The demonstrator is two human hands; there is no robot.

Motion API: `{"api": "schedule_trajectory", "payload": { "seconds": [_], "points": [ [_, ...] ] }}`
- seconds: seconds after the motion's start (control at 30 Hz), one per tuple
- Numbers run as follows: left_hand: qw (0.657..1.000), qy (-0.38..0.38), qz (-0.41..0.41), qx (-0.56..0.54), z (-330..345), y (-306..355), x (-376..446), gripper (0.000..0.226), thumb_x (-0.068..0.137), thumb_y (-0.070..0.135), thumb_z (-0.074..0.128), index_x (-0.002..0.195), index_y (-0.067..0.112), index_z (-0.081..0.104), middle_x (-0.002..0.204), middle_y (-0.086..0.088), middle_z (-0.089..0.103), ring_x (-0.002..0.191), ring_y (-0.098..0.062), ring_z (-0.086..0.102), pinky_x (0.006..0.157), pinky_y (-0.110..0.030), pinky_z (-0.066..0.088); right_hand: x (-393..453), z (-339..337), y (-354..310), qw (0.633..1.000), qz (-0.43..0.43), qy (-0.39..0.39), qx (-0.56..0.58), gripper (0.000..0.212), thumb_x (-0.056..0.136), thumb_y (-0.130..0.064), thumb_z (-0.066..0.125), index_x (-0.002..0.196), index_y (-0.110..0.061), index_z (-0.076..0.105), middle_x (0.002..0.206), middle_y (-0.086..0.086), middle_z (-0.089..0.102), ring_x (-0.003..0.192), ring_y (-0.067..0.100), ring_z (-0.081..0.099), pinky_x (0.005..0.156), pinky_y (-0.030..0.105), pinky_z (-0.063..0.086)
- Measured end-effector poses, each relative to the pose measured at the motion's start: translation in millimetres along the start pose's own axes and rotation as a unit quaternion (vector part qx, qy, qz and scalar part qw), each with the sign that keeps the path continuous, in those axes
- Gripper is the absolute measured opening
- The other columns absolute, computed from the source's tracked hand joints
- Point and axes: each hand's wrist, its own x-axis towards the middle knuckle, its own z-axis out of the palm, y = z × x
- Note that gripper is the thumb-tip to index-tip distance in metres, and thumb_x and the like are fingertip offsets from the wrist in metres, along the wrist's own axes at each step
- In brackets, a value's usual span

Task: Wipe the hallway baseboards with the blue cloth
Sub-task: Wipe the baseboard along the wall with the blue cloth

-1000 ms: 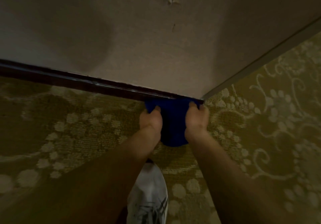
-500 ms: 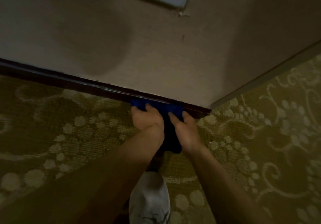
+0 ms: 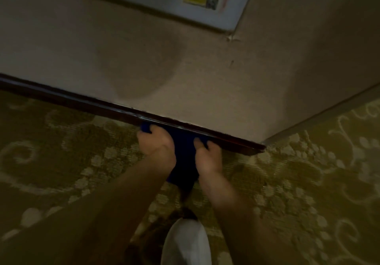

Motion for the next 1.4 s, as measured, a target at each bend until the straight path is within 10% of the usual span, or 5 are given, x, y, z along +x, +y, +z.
{"api": "schedule_trajectory", "payload": {
  "seconds": [0.27,0.6,0.83,1.1,1.4],
  "points": [
    [0.932,-0.312,-0.141,0.117,-3.3,-16.0,-27.4,0.062,0.095,0.032,0.057,0.15,0.014,0.035,0.144,-0.012,0.05,0.124,-0.031,0.053,0.106,-0.039,0.044,2.4,-27.2,2.3,0.951,-0.018,0.257,0.173,0.04,0.101,-0.025,0.047,0.136,-0.005,0.051,0.13,0.014,0.059,0.115,0.034,0.057,0.096,0.039,0.047],
    [0.991,-0.112,-0.065,-0.043,-25.3,-3.3,19.2,0.041,0.101,0.017,0.045,0.141,0.01,0.044,0.136,-0.017,0.054,0.12,-0.039,0.054,0.106,-0.054,0.042,-23.8,13.6,-13.3,0.993,-0.102,0.015,-0.057,0.045,0.104,-0.033,0.044,0.144,-0.013,0.043,0.115,-0.002,0.055,0.105,0.015,0.049,0.097,0.028,0.038],
    [0.969,-0.223,-0.099,0.019,-26.2,-3.4,-3.8,0.046,0.101,0.018,0.049,0.146,0.014,0.038,0.137,-0.016,0.053,0.12,-0.038,0.055,0.101,-0.049,0.047,-21.0,23.5,-28.8,0.97,-0.022,0.237,0.041,0.038,0.105,-0.026,0.035,0.136,-0.007,0.046,0.134,0.018,0.057,0.115,0.035,0.057,0.084,0.034,0.041],
    [0.996,-0.067,0.043,0.038,-40.5,7.3,38.7,0.046,0.102,0.024,0.042,0.147,0.015,0.039,0.143,-0.015,0.05,0.129,-0.036,0.049,0.111,-0.05,0.038,-29.9,53.6,-28.4,0.996,-0.065,0.035,-0.043,0.045,0.104,-0.029,0.042,0.146,-0.012,0.042,0.144,0.01,0.051,0.129,0.029,0.049,0.101,0.034,0.039],
    [0.974,-0.215,-0.05,0.058,-40.9,3.1,17.2,0.039,0.099,0.019,0.05,0.137,0.011,0.044,0.121,-0.014,0.061,0.107,-0.033,0.061,0.101,-0.047,0.048,-33.8,47.8,-28.8,0.966,-0.062,0.248,-0.022,0.029,0.104,-0.022,0.038,0.122,-0.005,0.052,0.123,0.022,0.062,0.109,0.037,0.06,0.08,0.036,0.042]
  ]
}}
